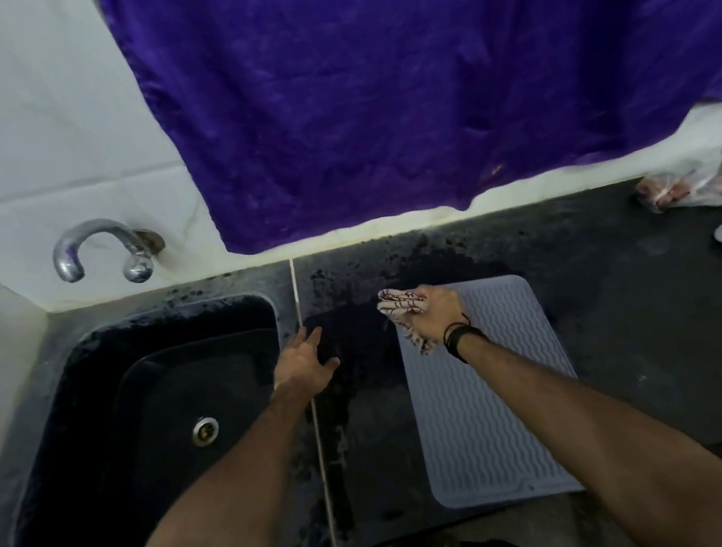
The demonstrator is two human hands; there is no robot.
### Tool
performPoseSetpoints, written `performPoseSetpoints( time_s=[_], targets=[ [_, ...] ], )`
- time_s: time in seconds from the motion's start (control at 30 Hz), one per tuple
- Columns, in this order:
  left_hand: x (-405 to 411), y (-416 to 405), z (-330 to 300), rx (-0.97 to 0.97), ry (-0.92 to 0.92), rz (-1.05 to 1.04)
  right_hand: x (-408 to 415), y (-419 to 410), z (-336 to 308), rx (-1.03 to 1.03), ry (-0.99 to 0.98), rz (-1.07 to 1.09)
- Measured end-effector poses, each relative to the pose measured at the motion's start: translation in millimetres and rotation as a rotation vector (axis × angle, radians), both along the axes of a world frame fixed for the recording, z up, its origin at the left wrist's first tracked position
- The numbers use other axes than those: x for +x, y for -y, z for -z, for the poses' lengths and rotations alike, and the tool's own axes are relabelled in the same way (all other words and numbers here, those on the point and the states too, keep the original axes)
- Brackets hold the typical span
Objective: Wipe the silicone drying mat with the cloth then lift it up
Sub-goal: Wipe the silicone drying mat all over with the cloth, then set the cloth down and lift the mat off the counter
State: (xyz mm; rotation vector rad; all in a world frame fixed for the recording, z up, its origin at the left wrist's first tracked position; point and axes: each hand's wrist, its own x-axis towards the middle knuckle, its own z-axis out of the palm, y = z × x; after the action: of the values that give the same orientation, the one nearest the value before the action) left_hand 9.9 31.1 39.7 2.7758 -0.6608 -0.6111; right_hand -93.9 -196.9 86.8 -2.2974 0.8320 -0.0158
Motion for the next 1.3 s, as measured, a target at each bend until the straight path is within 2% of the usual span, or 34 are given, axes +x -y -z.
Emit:
performPoseSetpoints(
  time_s=[0.13, 0.2, 0.43, 0.53, 0.6, 0.77, 0.9, 0.97, 1.07, 1.2, 1.3],
  targets=[
    [20.6, -5.4, 5.0, -0.032, 0.066, -0.026, 71.6, -20.7, -3.0, 0.11, -0.033, 0.015],
    [30.5, -5.9, 10.5, -0.066, 0.092, -0.053, 109.4, -23.6, -1.9, 0.098, -0.025, 0.02],
    [42.6, -5.0, 29.2, -0.124, 0.129, -0.086, 197.7, -43.8, 25.3, -0.237, -0.042, -0.158],
    [40.9, -7.3, 35.7, -0.12, 0.134, -0.081, 206.1, -69.9, 50.3, -0.327, -0.268, -0.441],
    [39.7, -9.2, 39.3, -0.105, 0.114, -0.073, 204.2, -87.0, 63.2, -0.333, -0.33, -0.508],
    [37.6, -9.9, 39.4, -0.121, 0.093, -0.079, 199.6, -93.5, 64.8, -0.261, -0.27, -0.469],
    [32.2, -2.4, 34.6, -0.149, 0.069, -0.072, 172.4, -75.2, 56.9, -0.171, -0.256, -0.54],
    [29.1, 3.6, 34.0, -0.161, 0.037, -0.093, 155.2, -61.0, 51.6, -0.143, -0.167, -0.465],
    [15.0, 15.4, 35.7, -0.161, 0.009, -0.081, 111.5, -26.8, 45.3, -0.126, -0.09, -0.196],
    [-17.7, 36.0, 43.8, -0.143, 0.019, -0.127, 20.7, 37.6, 53.5, -0.147, -0.261, 0.16],
    [-48.6, 43.9, 52.3, -0.155, -0.066, -0.17, -51.3, 70.7, 58.0, -0.126, -0.354, 0.363]
  ],
)
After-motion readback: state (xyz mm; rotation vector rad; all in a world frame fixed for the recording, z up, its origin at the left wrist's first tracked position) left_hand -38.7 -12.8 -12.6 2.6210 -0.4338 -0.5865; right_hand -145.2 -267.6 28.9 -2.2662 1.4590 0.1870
